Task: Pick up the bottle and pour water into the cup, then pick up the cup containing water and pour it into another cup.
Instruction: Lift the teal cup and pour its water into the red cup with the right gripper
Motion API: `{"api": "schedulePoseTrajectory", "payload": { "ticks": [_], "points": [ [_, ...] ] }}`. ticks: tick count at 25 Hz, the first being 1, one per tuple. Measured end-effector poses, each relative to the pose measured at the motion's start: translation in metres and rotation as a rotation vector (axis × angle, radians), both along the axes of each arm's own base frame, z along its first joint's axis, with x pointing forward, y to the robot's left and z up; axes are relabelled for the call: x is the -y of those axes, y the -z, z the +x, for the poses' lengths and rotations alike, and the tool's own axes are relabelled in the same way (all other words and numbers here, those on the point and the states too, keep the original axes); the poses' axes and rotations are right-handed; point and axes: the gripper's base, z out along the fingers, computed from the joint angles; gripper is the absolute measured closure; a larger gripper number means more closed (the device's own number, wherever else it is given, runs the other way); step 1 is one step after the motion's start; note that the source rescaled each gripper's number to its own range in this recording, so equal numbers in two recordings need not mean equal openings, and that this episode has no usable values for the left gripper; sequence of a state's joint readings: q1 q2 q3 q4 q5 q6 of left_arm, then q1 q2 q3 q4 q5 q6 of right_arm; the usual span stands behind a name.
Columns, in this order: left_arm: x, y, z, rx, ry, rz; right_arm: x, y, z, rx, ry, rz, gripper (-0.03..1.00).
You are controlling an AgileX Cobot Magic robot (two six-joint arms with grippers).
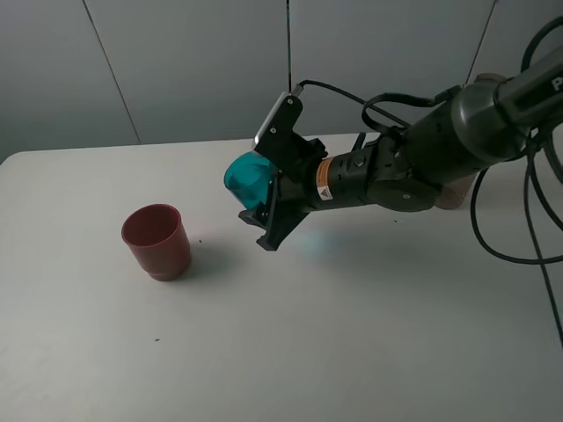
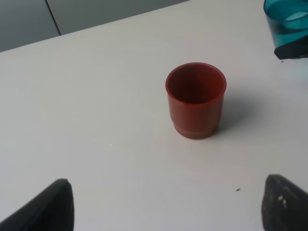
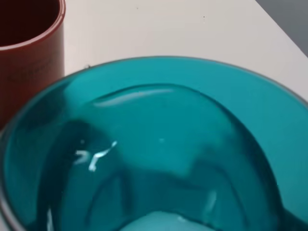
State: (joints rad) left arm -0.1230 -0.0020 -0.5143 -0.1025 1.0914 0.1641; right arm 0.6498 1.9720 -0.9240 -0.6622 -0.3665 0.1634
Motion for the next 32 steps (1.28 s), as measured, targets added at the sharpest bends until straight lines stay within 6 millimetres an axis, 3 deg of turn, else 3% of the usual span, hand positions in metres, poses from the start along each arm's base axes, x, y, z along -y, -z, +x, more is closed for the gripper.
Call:
{"api": "schedulePoseTrajectory", "payload": {
  "ticks": [19, 32],
  "points": [
    [0.000, 0.000, 0.000, 0.000, -0.001, 0.001, -0.044, -0.020, -0.009, 0.023, -0.033, -0.074, 0.93],
    [-0.001, 0.000, 0.000, 0.001, -0.006, 0.009, -0.058, -0.023, -0.020, 0.026, -0.059, -0.104, 0.93]
  ]
}}
